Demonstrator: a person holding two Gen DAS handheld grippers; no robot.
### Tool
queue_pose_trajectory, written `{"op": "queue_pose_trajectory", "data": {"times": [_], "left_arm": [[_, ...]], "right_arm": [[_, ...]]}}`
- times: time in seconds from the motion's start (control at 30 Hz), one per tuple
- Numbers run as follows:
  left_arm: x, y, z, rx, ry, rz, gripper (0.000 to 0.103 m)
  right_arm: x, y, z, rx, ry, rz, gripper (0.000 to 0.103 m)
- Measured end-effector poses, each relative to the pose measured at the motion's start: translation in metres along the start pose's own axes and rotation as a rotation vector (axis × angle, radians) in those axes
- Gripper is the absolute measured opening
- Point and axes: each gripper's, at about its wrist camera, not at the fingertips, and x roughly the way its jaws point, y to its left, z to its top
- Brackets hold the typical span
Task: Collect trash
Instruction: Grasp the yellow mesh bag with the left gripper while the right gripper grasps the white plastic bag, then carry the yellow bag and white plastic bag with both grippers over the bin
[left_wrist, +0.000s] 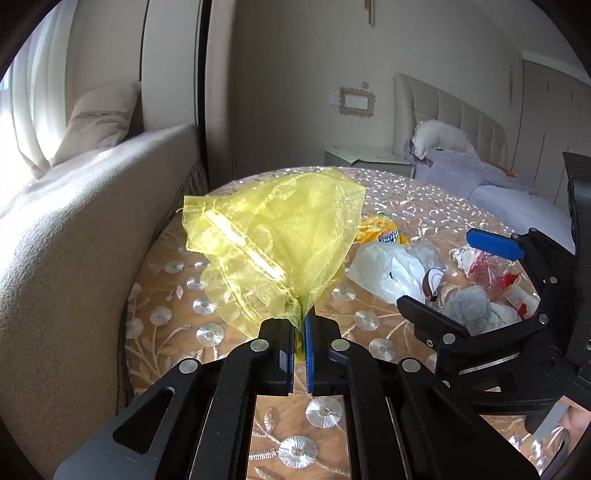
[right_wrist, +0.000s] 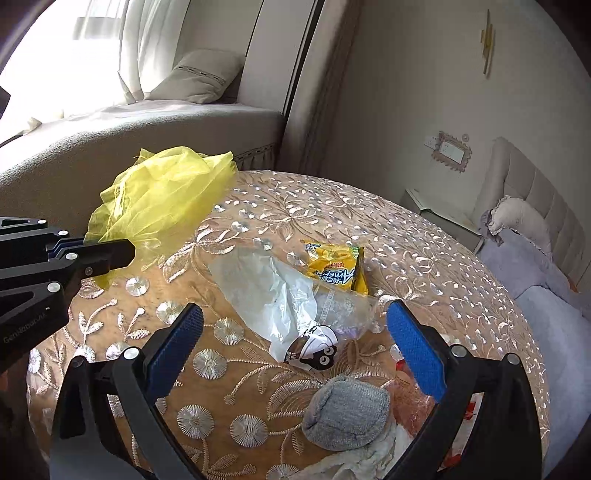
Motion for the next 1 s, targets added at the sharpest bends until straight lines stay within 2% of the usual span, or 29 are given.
{"op": "queue_pose_trajectory", "data": {"times": [0.1, 0.17, 0.33, 0.37, 0.4, 0.47, 0.57, 0.67, 0.8, 0.87, 1.0], "left_arm": [[0.001, 0.0, 0.0, 0.01, -0.007, 0.02, 0.003], [0.004, 0.001, 0.001, 0.005, -0.003, 0.009, 0.004], [0.009, 0.001, -0.001, 0.005, -0.003, 0.009, 0.004], [0.01, 0.0, -0.001, 0.007, -0.002, 0.009, 0.003], [0.009, 0.0, -0.001, 0.007, -0.005, 0.011, 0.004], [0.008, 0.0, -0.001, 0.004, -0.006, 0.008, 0.004], [0.003, -0.002, 0.0, 0.003, -0.018, 0.01, 0.003], [-0.004, -0.006, 0.001, 0.005, -0.034, 0.007, 0.004], [-0.02, -0.015, 0.002, 0.019, -0.06, 0.004, 0.004], [-0.031, -0.022, 0.003, 0.034, -0.075, -0.002, 0.004], [-0.053, -0.046, 0.002, 0.071, -0.109, -0.039, 0.004]], "right_arm": [[0.007, -0.001, 0.002, 0.017, 0.017, 0.009, 0.099], [0.014, -0.002, 0.005, 0.014, 0.041, 0.01, 0.099], [0.041, -0.005, 0.003, 0.024, 0.154, 0.037, 0.098], [0.044, -0.006, 0.002, 0.025, 0.163, 0.046, 0.088], [0.047, -0.005, 0.001, 0.02, 0.173, 0.048, 0.073], [0.05, -0.004, 0.001, 0.003, 0.181, 0.025, 0.054], [0.05, -0.01, 0.002, 0.018, 0.198, 0.067, 0.045], [0.04, -0.018, 0.001, 0.04, 0.158, 0.094, 0.04], [-0.007, -0.027, 0.004, 0.097, 0.024, 0.106, 0.04], [-0.039, -0.032, 0.006, 0.108, -0.046, 0.088, 0.04], [-0.106, -0.049, -0.006, 0.116, -0.167, -0.002, 0.04]]}}
